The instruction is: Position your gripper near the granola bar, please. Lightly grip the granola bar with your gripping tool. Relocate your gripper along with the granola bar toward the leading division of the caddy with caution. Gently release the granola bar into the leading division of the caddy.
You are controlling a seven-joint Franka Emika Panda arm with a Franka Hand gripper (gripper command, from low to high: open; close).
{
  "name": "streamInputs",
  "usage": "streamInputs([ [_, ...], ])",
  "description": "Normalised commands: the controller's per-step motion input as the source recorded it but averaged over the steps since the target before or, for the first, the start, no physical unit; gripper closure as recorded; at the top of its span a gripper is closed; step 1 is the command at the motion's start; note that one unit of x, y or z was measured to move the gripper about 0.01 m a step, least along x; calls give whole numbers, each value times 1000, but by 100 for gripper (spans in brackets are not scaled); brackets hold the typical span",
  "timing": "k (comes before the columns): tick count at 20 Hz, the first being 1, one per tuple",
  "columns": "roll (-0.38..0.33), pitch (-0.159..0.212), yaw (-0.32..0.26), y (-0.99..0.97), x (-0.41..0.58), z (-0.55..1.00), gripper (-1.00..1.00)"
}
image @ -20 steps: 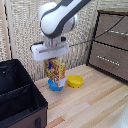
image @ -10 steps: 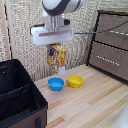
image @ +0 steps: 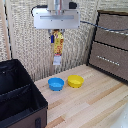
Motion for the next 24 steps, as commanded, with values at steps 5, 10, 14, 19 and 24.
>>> streamInputs([
  [5, -8, -2, -231, 581, 0, 91, 100],
  [10, -15, 0, -152, 751, -33, 0, 100],
  [14, -32, 7, -113, 820, -42, 0, 100],
  [19, -34, 14, -129, 802, -1, -5, 100],
  [24, -32, 19, -146, 786, 0, -13, 100],
])
